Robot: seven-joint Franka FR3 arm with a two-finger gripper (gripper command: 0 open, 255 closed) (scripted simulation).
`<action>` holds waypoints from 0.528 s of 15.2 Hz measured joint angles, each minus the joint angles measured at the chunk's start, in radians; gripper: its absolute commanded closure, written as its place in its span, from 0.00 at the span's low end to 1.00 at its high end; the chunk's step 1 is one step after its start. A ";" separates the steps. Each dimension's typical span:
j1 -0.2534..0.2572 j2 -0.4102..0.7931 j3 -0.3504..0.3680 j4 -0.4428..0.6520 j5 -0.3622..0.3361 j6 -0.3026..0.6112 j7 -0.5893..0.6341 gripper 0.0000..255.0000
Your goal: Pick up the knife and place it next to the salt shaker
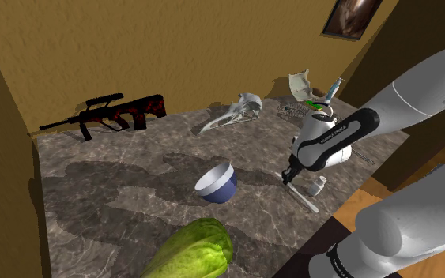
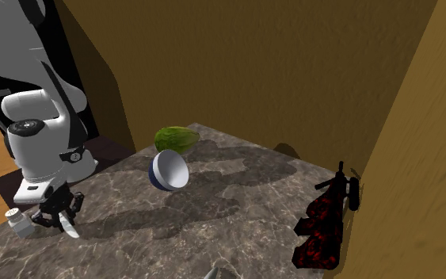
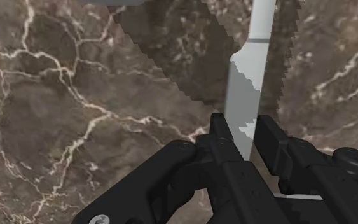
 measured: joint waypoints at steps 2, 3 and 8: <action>-0.001 0.008 0.000 0.001 -0.004 0.008 0.004 1.00; -0.001 0.009 0.000 0.001 -0.005 0.009 0.004 1.00; -0.002 0.011 0.000 0.001 -0.006 0.010 0.004 0.00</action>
